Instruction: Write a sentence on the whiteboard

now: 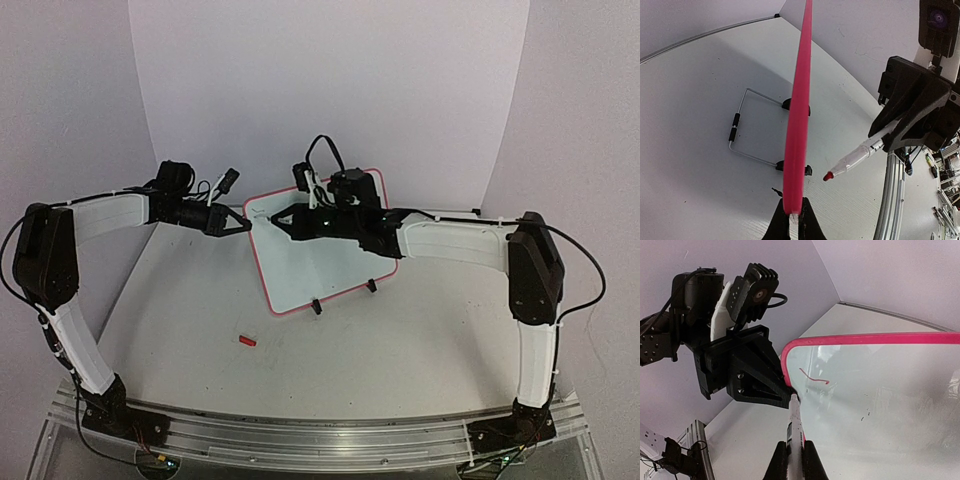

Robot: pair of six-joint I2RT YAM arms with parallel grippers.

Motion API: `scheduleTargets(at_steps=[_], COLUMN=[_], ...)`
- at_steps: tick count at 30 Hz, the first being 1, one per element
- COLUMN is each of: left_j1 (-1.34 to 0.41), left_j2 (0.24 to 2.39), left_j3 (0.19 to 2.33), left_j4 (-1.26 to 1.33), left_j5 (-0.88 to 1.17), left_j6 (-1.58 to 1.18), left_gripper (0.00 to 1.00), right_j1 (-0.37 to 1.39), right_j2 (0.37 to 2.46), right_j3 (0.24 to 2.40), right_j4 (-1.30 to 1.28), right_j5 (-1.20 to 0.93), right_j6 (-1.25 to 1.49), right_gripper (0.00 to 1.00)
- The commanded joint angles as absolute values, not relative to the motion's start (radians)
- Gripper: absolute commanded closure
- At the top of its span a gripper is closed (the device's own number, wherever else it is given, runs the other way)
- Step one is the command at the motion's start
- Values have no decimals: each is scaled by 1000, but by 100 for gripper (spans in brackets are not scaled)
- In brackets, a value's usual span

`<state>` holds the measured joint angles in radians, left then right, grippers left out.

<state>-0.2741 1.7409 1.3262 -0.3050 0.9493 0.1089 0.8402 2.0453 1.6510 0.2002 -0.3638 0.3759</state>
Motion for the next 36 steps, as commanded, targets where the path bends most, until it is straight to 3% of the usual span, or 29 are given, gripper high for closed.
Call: scheduleTargets(at_steps=[1,16,36], left_j1=[-296,-299,-305], left_j2=[1714,1715,1710], left_j3=[1341,1343,1345], left_j4=[-331,-337,-338], left_j5=[955,951,950], left_j6=[134,137,141], left_gripper=[100,100,100], right_j1=[839,839,839], right_j2=[2023,2089,2097], right_j3=[1707,1783,1731], right_j4=[216,172,161], right_j5=[-372,-349,-303], right_j6=[364,370,391], right_gripper=[100,100,100])
